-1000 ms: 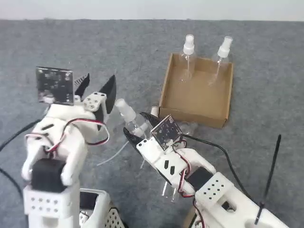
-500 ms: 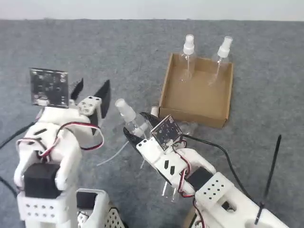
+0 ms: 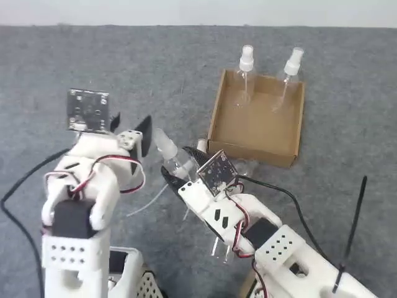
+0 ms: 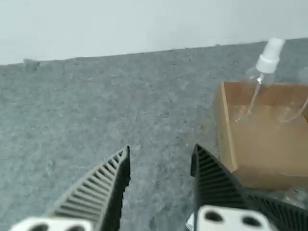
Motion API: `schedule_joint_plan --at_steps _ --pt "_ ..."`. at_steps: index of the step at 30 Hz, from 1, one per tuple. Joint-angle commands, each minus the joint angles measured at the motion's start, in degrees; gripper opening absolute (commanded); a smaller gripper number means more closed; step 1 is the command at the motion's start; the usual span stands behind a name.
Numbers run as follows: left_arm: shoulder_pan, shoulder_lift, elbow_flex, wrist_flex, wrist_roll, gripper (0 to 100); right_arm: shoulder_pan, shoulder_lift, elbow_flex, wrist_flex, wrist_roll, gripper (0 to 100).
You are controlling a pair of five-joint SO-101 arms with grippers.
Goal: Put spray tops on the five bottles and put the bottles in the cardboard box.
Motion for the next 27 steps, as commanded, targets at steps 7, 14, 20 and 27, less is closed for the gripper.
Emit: schedule_joint_plan --at_steps 7,14,20,27 --pt "4.92 0.26 3.74 -1.76 -0.53 19 0.48 -2.51 -0.97 -1.36 -0.26 0.6" --pt "-0.18 -0.18 -6.46 1.67 -0.53 19 0.75 -2.51 -1.05 -1.36 -0.18 0.6" --pt "-4.48 -3.16 -6.81 4.48 -0.53 19 2.68 -2.42 -6.42 5.05 -0.44 0.6" --pt "-3.6 -19.52 8.48 0.09 -1.49 20 9.98 -1.63 -22.33 17.01 -0.62 0.6"
